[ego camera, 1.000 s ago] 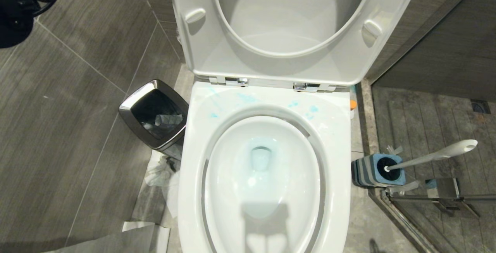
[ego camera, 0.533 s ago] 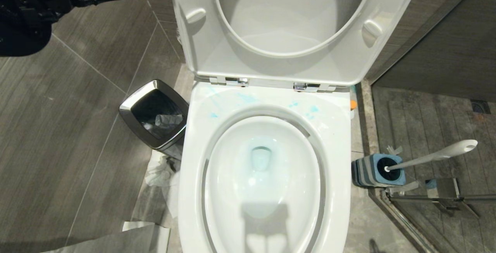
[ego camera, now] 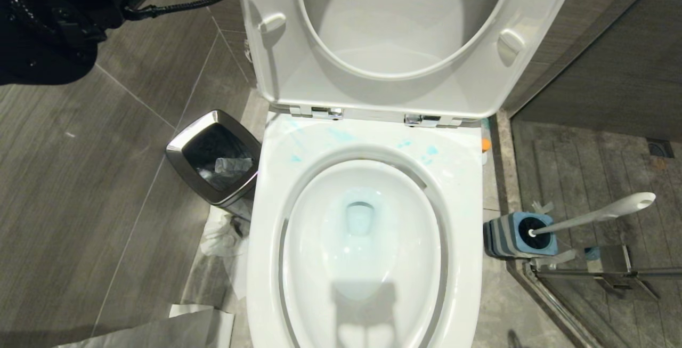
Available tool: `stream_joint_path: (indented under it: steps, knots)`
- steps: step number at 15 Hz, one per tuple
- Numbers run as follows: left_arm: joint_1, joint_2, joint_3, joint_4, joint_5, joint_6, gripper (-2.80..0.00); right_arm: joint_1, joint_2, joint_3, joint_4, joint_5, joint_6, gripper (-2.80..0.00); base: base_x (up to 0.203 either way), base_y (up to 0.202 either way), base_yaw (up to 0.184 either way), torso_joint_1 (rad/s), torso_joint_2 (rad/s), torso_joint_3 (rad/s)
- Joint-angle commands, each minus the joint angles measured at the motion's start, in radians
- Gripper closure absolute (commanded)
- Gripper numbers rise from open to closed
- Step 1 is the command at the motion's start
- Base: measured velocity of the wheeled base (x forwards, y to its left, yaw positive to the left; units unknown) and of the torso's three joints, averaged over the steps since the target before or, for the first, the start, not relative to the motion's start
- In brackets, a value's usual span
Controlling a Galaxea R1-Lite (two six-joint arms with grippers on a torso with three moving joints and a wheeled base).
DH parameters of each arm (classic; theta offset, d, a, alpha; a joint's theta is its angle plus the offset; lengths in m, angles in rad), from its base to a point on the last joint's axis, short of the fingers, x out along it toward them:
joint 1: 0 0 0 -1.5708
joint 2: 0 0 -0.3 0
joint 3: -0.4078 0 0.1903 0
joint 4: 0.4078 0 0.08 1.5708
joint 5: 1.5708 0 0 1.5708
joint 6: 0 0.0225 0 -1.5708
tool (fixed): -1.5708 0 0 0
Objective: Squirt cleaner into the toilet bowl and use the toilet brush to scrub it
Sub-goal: Flush the toilet
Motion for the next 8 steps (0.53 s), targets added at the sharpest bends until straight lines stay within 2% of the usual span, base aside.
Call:
stream_joint_path:
  steps: [1,8]
  knots:
    - [0.004,0.033,-0.003,0.007,-0.003,0.000,0.00,0.000,0.002,0.025,-0.001,0.000,0.000,0.00,0.000,0.000,0.000,0.000,0.00,0.000]
    - [0.016,0.054,-0.013,0.013,-0.017,0.002,0.00,0.000,0.002,0.025,-0.001,0.000,0.000,0.00,0.000,0.000,0.000,0.000,0.00,0.000]
